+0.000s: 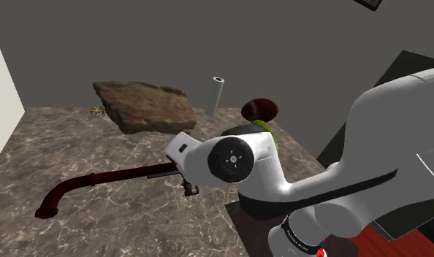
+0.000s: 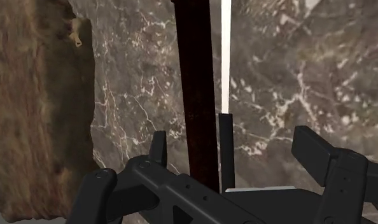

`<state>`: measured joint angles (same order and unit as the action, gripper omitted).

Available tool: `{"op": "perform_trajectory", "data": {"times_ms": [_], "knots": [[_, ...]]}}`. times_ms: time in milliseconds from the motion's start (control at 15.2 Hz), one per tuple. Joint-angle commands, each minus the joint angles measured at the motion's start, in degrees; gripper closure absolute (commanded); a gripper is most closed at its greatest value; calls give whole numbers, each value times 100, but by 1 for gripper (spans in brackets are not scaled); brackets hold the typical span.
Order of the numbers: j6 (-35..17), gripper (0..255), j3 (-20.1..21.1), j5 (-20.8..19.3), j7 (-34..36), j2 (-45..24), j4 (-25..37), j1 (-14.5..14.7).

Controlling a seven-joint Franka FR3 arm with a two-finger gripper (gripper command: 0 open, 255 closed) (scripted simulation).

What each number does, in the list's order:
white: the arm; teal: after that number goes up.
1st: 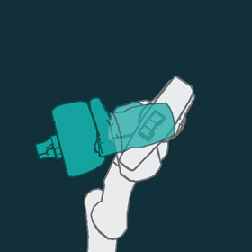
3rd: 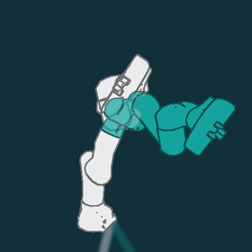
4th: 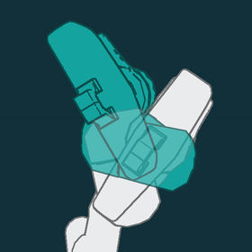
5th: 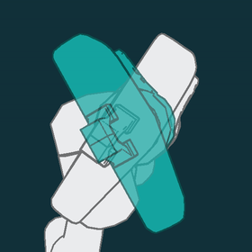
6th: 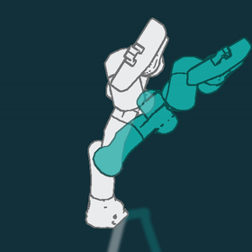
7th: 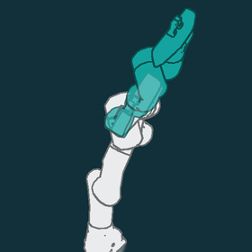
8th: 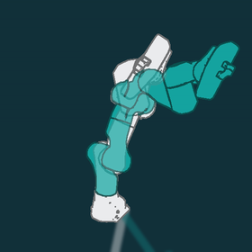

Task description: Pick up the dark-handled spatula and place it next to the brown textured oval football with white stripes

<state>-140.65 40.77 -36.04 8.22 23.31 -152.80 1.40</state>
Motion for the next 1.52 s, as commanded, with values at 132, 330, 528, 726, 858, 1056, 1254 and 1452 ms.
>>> {"op": "perform_trajectory", "data": {"times_ms": [132, 330, 528, 726, 858, 1056, 1254, 1452], "knots": [[-278, 0, 314, -711, 409, -374, -8, -427], [-407, 0, 443, -1146, 700, -638, 36, -735], [-454, 0, 507, -1399, 870, -791, 70, -893], [-454, 0, 506, -1399, 870, -791, 70, -893], [-454, 0, 506, -1399, 870, -791, 70, -893], [-454, 255, 506, -1397, 868, -790, 69, -892], [-449, 255, 509, -1392, 869, -791, 72, -888], [-449, 255, 505, -1398, 863, -796, 80, -895]]}}
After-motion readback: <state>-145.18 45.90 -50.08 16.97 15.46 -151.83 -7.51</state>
